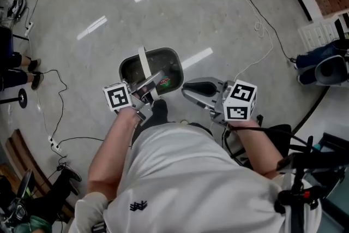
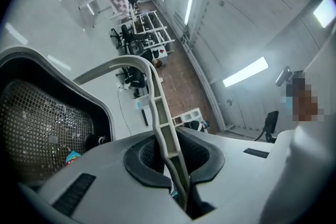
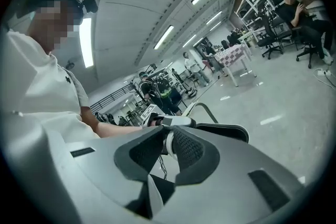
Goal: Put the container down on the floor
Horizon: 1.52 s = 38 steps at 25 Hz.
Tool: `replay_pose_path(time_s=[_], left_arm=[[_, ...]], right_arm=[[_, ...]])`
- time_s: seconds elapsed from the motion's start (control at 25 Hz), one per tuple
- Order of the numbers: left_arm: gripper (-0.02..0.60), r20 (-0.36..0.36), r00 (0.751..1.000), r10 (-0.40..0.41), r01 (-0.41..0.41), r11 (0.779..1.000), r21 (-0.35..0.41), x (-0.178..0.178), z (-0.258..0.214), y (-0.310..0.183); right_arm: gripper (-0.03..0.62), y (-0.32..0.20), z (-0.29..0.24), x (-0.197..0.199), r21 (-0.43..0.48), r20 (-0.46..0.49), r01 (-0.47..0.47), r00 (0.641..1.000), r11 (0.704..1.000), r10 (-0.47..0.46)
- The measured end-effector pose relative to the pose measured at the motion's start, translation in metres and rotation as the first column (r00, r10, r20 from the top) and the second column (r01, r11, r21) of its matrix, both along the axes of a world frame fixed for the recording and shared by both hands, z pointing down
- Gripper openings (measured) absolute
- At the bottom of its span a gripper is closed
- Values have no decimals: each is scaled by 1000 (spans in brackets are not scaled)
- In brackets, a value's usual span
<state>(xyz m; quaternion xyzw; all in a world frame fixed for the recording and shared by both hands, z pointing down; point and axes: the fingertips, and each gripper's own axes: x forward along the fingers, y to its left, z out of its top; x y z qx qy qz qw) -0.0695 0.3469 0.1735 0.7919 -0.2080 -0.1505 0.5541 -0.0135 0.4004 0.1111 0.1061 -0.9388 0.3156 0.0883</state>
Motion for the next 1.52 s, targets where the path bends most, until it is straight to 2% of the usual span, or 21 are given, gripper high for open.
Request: replay_pose_path(time_s=[0.28, 0.4, 0.56, 0.72, 0.92, 1.16, 1.32, 1.52], left_arm=[[29, 81, 991, 106, -110, 993, 45, -6, 24, -112], [29, 93, 990, 104, -108, 993, 39, -4, 45, -157], [29, 111, 989, 94, -95, 996, 3, 8, 82, -213], [29, 105, 992, 73, -70, 997, -26, 24, 122, -271], [29, 99, 995, 30, -23, 997, -75, 41, 197, -350], [29, 94, 995, 10, -2, 996, -87, 57, 287, -430], [28, 80, 996, 49, -41, 994, -98, 92, 366, -478], [28, 56, 993, 107, -101, 990, -95, 113, 436, -507]], right_arm=[[20, -109, 4, -28, -43, 12, -69, 997, 997, 70], [20, -145, 21, -28, -61, -6, -63, 998, 996, 63], [20, -194, 52, -9, -104, -8, -62, 998, 993, 61], [20, -255, 82, 10, -140, 18, -18, 1000, 990, 21], [20, -342, 141, 33, -177, 11, 21, 1000, 984, -19], [19, -409, 211, 57, -220, -33, 17, 999, 975, -25], [19, -449, 274, 81, -266, -57, 7, 998, 964, -23], [20, -471, 336, 94, -309, -65, -19, 998, 951, -1]])
